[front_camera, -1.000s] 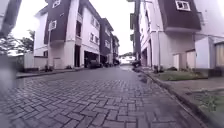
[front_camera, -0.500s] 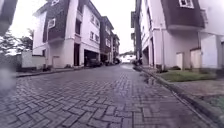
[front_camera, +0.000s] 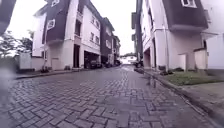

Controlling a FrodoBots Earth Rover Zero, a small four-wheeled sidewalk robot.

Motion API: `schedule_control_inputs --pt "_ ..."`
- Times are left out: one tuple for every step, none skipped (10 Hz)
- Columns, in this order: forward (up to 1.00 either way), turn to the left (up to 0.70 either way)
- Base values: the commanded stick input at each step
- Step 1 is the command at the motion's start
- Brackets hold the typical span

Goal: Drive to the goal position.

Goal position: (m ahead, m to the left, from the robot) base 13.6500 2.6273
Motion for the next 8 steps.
schedule_control_inputs --pt "0.7 0.0" --pt "0.7 0.0" --pt "0.7 0.0" --pt "0.7 -0.17" --pt "0.7 -0.35" --pt "0.7 -0.35" --pt "0.7 -0.25" --pt "0.7 0.0"
